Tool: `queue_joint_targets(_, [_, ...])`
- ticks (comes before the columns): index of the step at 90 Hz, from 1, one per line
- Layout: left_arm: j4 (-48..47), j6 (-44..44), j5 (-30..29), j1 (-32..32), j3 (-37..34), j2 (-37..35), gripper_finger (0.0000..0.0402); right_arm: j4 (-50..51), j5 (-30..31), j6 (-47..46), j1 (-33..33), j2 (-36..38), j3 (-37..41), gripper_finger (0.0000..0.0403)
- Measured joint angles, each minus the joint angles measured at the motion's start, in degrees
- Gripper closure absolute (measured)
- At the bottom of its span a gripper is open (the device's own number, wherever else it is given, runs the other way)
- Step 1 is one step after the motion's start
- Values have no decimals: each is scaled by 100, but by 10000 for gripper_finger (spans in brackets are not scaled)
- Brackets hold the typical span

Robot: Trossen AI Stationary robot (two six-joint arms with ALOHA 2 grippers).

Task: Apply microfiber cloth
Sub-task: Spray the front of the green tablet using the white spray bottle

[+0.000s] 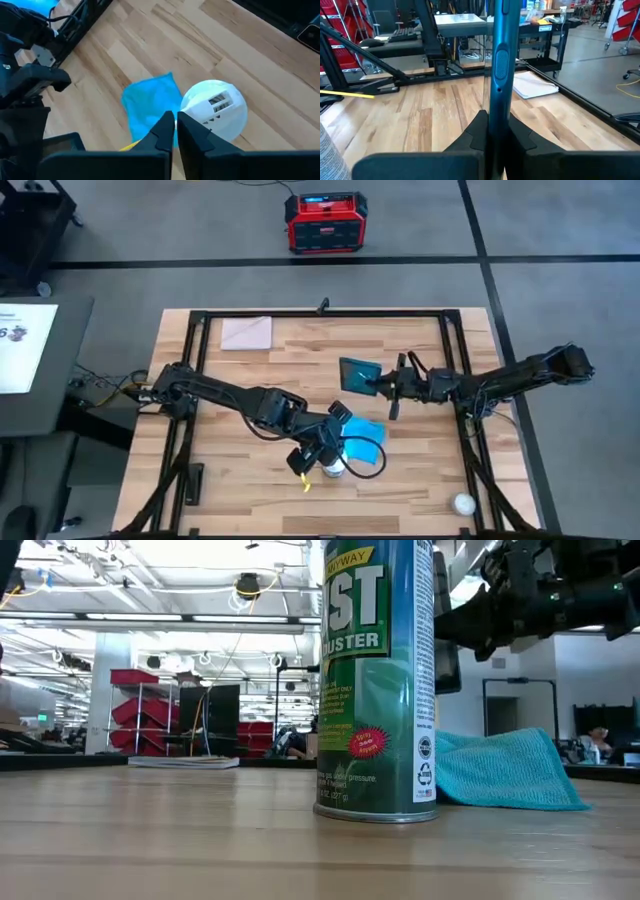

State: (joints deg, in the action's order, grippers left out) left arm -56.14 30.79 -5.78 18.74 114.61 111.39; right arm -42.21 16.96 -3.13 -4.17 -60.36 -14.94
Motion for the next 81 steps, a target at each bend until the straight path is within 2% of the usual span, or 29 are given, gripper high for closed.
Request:
queue_joint_targets(19, [-58, 14, -4, -17, 9, 123, 401, -16, 1034, 168, -514, 0, -35, 391])
queue_joint_targets(28, [-98, 29, 11, -22, 9, 136, 402, -4, 1306, 148, -712, 2, -37, 391])
queue_joint_targets(81, [-75, -2, 11, -28, 4, 149, 402, -20, 1364, 14, -930, 2, -37, 391])
